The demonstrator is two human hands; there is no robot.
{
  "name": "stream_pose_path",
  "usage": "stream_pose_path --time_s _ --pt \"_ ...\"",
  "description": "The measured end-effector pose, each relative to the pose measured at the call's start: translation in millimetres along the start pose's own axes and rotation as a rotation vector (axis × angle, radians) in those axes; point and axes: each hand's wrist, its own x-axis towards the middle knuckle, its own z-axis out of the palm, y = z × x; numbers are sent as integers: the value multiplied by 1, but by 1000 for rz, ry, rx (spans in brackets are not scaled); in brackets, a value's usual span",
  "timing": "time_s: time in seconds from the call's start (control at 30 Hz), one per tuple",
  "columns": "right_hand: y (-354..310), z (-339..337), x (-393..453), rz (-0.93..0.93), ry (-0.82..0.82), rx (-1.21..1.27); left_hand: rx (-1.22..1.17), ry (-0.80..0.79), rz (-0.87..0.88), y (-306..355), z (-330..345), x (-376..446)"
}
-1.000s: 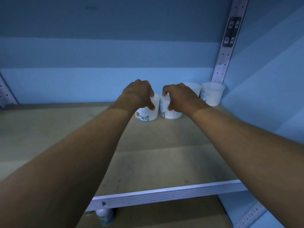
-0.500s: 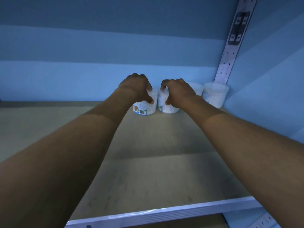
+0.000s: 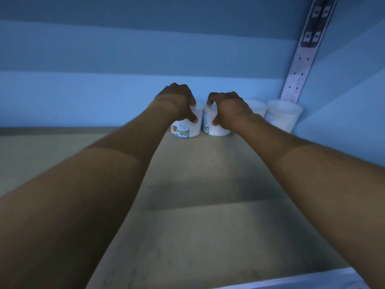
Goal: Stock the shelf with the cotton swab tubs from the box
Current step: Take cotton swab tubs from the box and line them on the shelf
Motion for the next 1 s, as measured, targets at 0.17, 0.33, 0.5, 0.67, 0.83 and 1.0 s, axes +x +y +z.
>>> stream_pose_path --time_s 0.17,0.33,0.5,0.67,0.83,1.0 --pt "2 1 7 6 -19 -23 -9 -6 -12 0 -1 5" --pt "4 2 6 1 -19 -14 -5 -12 -2 -1 0 4" --pt "8 4 5 -4 -31 30 13 -62 27 -4 0 2" --pt "-1 1 -8 -37 -19 44 58 -105 68 0 -4 -16" --pt "-17 -6 -47 -73 12 142 112 -146 93 -10 -15 -41" --pt "-36 -15 -102 -127 27 221 109 -137 95 -35 -40 -96"
